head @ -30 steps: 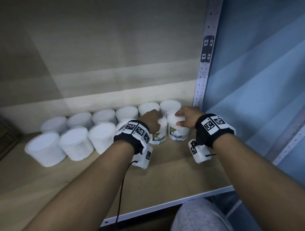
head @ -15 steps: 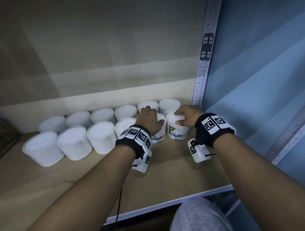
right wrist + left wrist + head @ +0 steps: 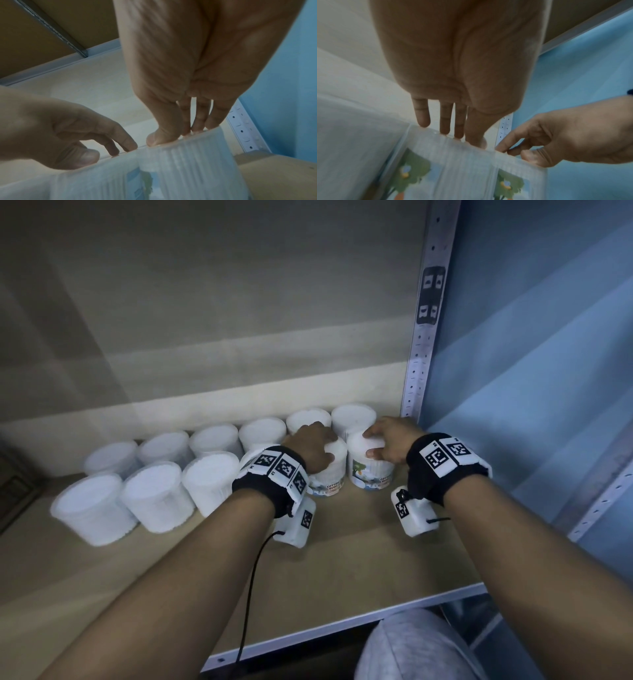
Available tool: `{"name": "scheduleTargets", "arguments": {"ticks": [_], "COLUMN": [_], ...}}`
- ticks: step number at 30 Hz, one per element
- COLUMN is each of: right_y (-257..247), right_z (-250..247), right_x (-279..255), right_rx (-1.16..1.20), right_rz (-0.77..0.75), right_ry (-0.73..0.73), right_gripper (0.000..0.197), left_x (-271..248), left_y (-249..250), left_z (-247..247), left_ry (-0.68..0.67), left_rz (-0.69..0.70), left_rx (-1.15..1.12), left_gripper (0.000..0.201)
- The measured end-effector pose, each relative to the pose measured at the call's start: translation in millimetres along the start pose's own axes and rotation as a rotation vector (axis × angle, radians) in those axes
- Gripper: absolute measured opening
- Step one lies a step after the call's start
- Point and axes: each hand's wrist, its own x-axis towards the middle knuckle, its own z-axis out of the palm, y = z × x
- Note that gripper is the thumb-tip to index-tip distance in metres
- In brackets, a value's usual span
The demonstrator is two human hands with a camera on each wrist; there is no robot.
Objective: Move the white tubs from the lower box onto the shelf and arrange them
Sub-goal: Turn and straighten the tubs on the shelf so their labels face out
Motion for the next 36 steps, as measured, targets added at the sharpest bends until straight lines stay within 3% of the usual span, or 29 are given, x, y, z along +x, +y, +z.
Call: {"name": "scheduleTargets", "arguments": {"ticks": [2, 5, 9, 36], "right_y": [-0.3, -1.6, -3.8, -26.3], "right_z": [-0.5, -1.3, -3.8, -16.4], "right_x": [-1.1, -3.0, -4.8, -27.8], "right_rx": [0.009, -0.001, -0.007, 0.019], "right_rz": [0.004, 0.009, 0.007, 0.068], "right_ry": [0.002, -0.006, -0.018, -0.016], "right_gripper": [0.056, 0.056, 0.057, 0.056], "left_x": [0.6, 2.4, 1.7, -3.2], "left_y": [-4.3, -7.6, -2.6, -5.0], "left_z": [-2.1, -1.3, 7.8, 9.1], "left_ry": [-0.008, 0.089, 0.152, 0.13], "left_rz": [-0.007, -0.073, -0.097, -0.055], "left_rx": [-0.046, -0.111, -0.032, -0.091], "left_gripper": [0.049, 0.042, 0.05, 0.046]}}
